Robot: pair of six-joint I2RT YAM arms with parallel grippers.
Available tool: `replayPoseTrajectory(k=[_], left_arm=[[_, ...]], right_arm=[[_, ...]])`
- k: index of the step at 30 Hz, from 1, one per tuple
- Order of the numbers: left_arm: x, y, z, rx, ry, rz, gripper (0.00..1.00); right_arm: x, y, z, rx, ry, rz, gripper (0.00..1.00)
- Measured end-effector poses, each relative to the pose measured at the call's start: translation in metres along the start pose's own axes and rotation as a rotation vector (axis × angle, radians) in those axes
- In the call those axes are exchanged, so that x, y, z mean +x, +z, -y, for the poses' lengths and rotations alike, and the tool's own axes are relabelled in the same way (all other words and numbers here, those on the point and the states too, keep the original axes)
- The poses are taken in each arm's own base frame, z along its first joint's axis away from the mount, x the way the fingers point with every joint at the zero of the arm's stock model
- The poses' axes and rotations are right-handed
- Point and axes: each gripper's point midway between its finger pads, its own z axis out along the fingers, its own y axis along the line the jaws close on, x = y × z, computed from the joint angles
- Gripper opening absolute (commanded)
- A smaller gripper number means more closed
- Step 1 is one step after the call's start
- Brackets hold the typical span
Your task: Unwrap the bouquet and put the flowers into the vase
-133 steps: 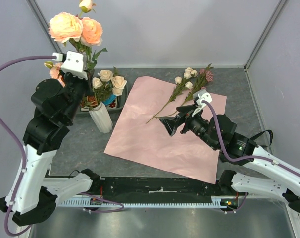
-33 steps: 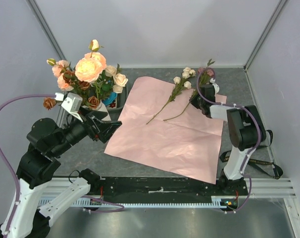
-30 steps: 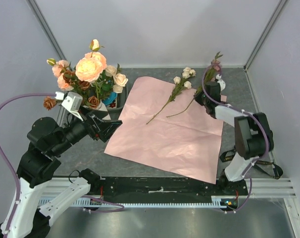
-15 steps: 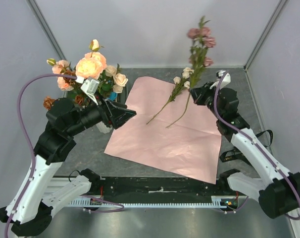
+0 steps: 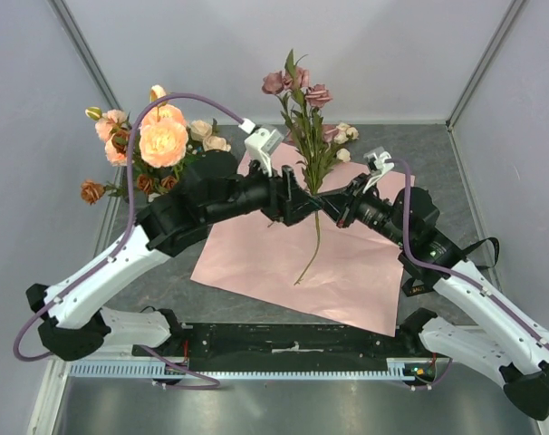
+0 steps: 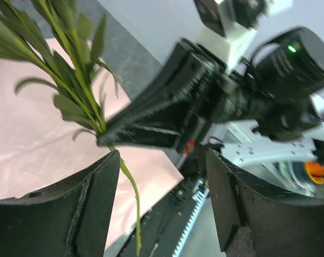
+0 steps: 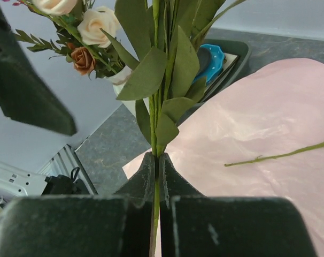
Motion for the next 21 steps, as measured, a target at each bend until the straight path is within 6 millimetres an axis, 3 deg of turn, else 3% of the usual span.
replayPoseTrajectory(k=[5, 9, 13, 21], left_arm=[[-0.012, 0.030, -0.015, -0.179, 0.051, 0.029, 0.62], [-0.015, 0.047, -0.025, -0.290, 0.086, 0.029, 0.71], [-0.013, 0.055, -0.030, -0.341, 0.106, 0.012, 0.72], [-0.030, 0.077, -0.033, -0.380, 0.140, 0.027, 0.55]], right_arm=[[0.003, -0.008, 0.000, 0.019, -0.013, -0.013, 0.00], [-0.001, -0.016, 0.002, 0.044, -0.025, 0.003, 0.00], [-0.009, -0.024, 0.002, 0.058, -0.041, 0.031, 0.00], [-0.013, -0.028, 0.003, 0.073, -0.059, 0.050, 0.00]])
